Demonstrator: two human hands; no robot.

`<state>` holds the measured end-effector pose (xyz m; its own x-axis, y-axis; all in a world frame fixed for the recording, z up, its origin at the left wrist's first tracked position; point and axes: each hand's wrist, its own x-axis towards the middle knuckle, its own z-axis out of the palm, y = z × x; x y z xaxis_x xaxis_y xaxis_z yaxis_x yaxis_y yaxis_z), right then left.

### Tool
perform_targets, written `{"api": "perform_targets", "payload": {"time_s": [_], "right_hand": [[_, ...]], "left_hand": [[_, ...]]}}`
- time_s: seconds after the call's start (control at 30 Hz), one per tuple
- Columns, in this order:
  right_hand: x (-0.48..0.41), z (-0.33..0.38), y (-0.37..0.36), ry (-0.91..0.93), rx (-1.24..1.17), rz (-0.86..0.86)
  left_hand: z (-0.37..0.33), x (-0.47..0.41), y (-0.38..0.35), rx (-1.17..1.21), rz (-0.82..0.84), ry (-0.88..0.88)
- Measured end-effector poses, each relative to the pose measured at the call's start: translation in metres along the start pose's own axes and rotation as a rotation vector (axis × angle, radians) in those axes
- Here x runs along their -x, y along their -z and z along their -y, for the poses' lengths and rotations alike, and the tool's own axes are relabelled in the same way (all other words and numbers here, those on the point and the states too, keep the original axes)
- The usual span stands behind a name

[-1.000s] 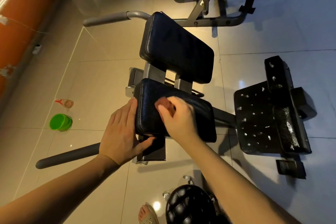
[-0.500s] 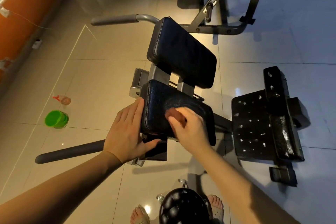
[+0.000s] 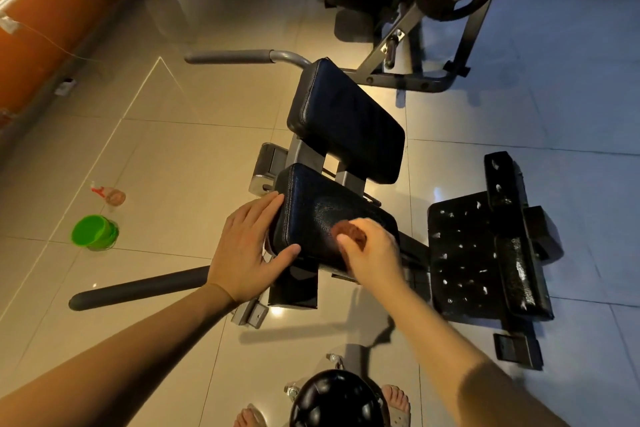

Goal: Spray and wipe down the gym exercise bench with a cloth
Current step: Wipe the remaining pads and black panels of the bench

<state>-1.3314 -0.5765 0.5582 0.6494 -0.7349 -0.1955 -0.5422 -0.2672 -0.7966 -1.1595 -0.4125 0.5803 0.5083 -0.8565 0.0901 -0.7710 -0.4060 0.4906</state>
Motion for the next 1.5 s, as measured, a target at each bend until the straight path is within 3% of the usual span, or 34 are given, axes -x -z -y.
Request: {"api": "perform_targets", "payload": {"time_s": [0.07,0.17,0.27,0.4,0.57,0.63,0.77,0.97,1.1,1.17,1.3,1.5], "right_hand": [[-0.018,-0.007,0.009,-0.110,0.057,-0.056],[-0.050,0.027,-0.001,-0.089,-0.009,-0.136],[-0.032,0.056,-0.021,0.066,-0.136,-0.005],[0.021,0.019,-0.005,0.211,-0.038,0.113],[-0.042,0.047,-0.010,0.063,0.004,-0.086],[-0.041,0.075,-0.019,0.125,-0.068,-0.077],[0.005,0.060,-0.005,0.381,-0.010,0.125],[-0.053,0.094,-0.016,0.306,-0.003,-0.033],[0.002,0.074,-0.009,0.614,0.073,0.202],[0.009,0.060,-0.004,0.676,0.139,0.235],[-0.001,0.061,-0.012,0.668,0.155,0.195],[0.010,0.067,-0.016,0.461,-0.118,0.150]], "left_hand": [[-0.004,0.001,-0.002,0.100,-0.001,0.056],[-0.009,-0.002,-0.001,0.164,0.007,0.094],[0.001,-0.006,0.007,0.179,0.043,0.089],[0.012,-0.012,0.013,0.134,0.096,0.022],[0.018,-0.015,0.017,0.046,0.132,-0.053],[0.027,-0.019,0.022,-0.053,0.149,-0.125],[0.042,-0.023,0.025,-0.164,0.175,-0.211],[0.043,-0.023,0.025,-0.164,0.172,-0.216],[0.045,-0.023,0.025,-0.143,0.183,-0.224],[0.044,-0.023,0.025,-0.139,0.172,-0.232],[0.045,-0.023,0.026,-0.138,0.170,-0.221],[0.043,-0.023,0.025,-0.162,0.168,-0.211]]}}
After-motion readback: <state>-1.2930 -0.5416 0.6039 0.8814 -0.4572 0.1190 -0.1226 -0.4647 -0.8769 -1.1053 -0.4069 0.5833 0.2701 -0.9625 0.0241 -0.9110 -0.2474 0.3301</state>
